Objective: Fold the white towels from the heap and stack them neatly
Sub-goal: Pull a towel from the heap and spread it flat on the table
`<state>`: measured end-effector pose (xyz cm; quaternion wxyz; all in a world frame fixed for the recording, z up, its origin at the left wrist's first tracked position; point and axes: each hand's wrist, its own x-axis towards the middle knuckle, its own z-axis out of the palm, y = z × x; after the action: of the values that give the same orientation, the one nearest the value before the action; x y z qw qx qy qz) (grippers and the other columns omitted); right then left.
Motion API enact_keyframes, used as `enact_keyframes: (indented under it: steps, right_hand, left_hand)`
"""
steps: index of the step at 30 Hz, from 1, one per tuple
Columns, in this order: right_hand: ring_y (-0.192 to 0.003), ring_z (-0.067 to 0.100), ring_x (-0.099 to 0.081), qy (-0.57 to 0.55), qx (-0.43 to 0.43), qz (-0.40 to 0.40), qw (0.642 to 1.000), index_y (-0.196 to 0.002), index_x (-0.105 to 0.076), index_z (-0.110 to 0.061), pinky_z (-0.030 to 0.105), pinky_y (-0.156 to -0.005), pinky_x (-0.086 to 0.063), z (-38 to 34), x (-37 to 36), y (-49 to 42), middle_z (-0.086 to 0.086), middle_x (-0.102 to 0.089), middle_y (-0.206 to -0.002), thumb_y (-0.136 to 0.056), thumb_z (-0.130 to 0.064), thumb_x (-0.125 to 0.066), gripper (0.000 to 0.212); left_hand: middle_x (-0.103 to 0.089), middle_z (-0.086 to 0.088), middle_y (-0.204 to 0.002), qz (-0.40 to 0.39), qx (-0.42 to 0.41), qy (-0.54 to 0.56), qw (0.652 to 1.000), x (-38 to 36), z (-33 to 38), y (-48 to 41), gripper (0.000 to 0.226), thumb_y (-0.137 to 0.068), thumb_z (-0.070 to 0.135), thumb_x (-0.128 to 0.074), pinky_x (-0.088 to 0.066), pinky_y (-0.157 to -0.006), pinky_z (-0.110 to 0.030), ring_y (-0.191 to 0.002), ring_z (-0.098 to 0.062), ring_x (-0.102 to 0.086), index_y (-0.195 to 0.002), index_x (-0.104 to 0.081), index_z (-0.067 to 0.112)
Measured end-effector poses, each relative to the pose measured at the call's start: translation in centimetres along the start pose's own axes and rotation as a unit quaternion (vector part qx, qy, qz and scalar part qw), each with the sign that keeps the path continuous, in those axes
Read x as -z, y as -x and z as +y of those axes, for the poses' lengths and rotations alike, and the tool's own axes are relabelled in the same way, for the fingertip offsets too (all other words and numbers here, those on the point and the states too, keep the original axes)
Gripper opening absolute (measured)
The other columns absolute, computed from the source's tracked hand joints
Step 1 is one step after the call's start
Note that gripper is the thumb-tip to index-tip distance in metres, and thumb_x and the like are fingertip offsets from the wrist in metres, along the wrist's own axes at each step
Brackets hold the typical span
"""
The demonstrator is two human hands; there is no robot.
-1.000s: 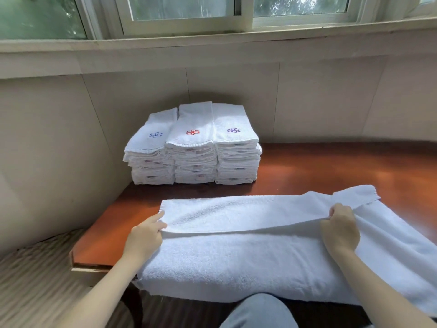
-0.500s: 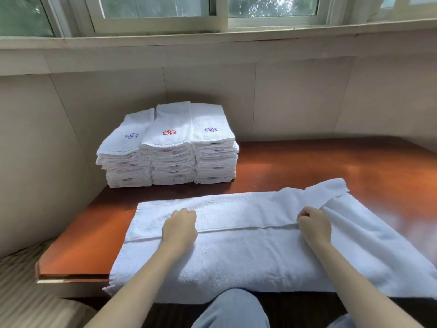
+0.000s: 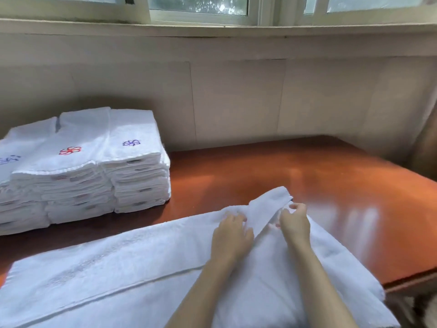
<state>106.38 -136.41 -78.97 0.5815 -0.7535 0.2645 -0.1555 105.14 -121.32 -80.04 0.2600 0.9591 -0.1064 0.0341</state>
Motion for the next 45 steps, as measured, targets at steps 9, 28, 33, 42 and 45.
enact_keyframes:
  steps: [9,28,33,42,45]
  right_hand:
    - [-0.055,0.023,-0.065,0.024,-0.03,-0.045,0.998,-0.138,-0.029,-0.02,0.032,-0.056,-0.055,-0.7,-0.4,-5.3,0.0,-0.056,-0.092,-0.081,-0.024,-0.063,0.066]
    - [-0.08,0.035,-0.061,0.104,-0.079,0.167,0.977,-0.091,-0.057,-0.007,0.035,-0.074,-0.046,2.4,8.9,-4.3,0.019,-0.058,-0.086,-0.08,-0.008,-0.045,0.016]
    - [-0.104,0.033,-0.057,0.23,-0.048,0.043,0.971,-0.105,-0.058,-0.004,0.032,-0.078,-0.039,-0.1,5.9,-5.8,0.016,-0.059,-0.101,-0.096,-0.039,-0.038,0.042]
    - [-0.105,0.029,-0.062,0.398,-0.079,-0.166,0.899,-0.136,-0.044,-0.003,0.033,-0.077,-0.048,-4.5,3.0,-7.7,0.01,-0.059,-0.126,-0.078,-0.071,-0.055,0.09]
    - [-0.067,0.021,-0.069,0.389,-0.108,-0.234,0.884,-0.101,-0.066,-0.011,0.025,-0.057,-0.05,-4.4,3.3,-8.2,0.003,-0.072,-0.081,-0.072,-0.08,-0.052,0.075]
  left_hand:
    - [-0.027,-0.007,-0.154,-0.083,-0.086,-0.06,0.991,-0.3,-1.3,-0.6,0.038,-0.093,0.044,-0.045,-0.021,-0.11,-0.03,-0.141,-0.017,-0.025,-0.128,-0.054,0.038]
    - [-0.05,0.012,-0.111,-0.153,-0.081,0.04,0.984,1.8,-0.7,0.3,0.028,-0.096,0.045,-0.045,-0.038,-0.096,-0.03,-0.107,-0.008,-0.047,-0.087,-0.066,0.029]
    - [-0.048,0.013,-0.103,-0.145,-0.077,0.055,0.985,1.8,-0.6,0.5,0.029,-0.095,0.043,-0.048,-0.039,-0.092,-0.029,-0.102,-0.007,-0.046,-0.077,-0.067,0.029]
    - [-0.048,0.008,-0.117,-0.145,-0.088,0.033,0.985,2.0,-0.3,0.8,0.024,-0.096,0.039,-0.047,-0.037,-0.098,-0.031,-0.109,-0.01,-0.044,-0.1,-0.066,0.023]
    - [-0.048,0.009,-0.118,-0.144,-0.09,0.031,0.985,2.0,-0.3,0.7,0.023,-0.096,0.038,-0.047,-0.037,-0.097,-0.029,-0.109,-0.01,-0.044,-0.1,-0.065,0.024]
